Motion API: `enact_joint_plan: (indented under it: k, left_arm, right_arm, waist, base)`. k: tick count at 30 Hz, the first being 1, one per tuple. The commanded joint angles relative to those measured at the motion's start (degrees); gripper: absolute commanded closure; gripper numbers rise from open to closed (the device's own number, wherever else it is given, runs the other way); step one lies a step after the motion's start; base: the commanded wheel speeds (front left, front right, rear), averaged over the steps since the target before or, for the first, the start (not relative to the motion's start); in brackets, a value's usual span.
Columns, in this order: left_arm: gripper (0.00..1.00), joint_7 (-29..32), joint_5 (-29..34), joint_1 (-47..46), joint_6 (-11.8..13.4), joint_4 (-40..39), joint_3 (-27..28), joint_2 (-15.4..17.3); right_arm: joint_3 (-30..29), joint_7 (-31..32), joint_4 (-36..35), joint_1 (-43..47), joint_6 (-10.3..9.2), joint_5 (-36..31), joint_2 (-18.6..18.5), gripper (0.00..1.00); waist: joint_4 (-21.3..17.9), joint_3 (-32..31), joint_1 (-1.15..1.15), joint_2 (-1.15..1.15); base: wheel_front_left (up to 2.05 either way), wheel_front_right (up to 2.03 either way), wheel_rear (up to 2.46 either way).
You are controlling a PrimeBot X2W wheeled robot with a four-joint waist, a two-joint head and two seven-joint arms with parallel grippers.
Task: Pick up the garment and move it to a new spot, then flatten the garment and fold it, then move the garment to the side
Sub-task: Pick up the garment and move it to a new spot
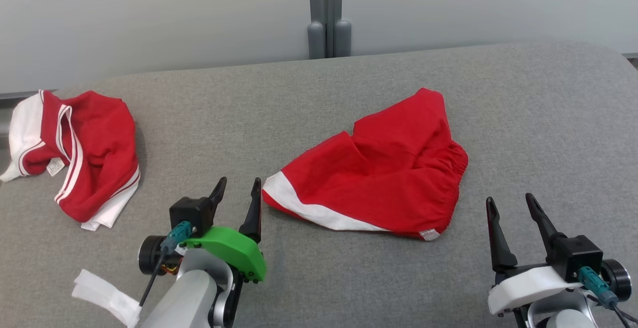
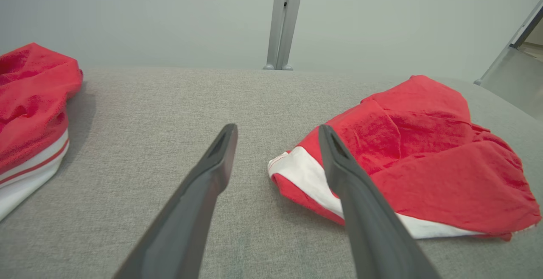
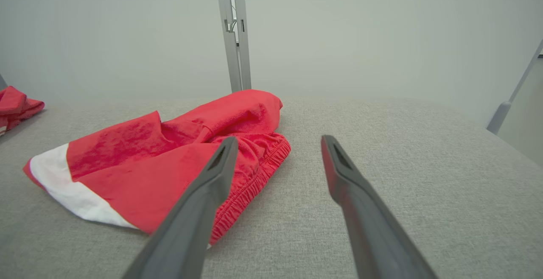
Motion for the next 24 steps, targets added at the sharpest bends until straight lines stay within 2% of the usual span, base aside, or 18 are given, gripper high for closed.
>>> enact_joint_plan:
  k: [1,11,24]
  left_arm:
    - [0.0,0.0,1.2,2.2,0.2,-1.4,1.3,-0.1]
    - [0.0,0.0,5.3,13.1,-0.8,-9.2,9.4,-2.5]
    - [0.0,0.0,8.8,20.8,-2.5,-11.6,15.3,-4.7]
  right_arm:
    - [-0.3,-0.2,-0.6,0.9,-0.06,-0.4,-0.1,0.0]
    - [-0.3,-0.2,-2.5,3.5,-0.06,0.1,-0.1,0.0]
    - [1.0,-0.2,-2.9,7.7,-0.06,4.4,-0.2,0.0]
  waist:
    - [1.3,-2.0,0.0,0.0]
    - [3.5,-4.6,0.0,0.0]
    - [4.5,-5.7,0.0,0.0]
  base:
    - [0.0,0.0,0.0]
    - [0.0,0.0,0.0]
    - [0.0,0.0,0.0]
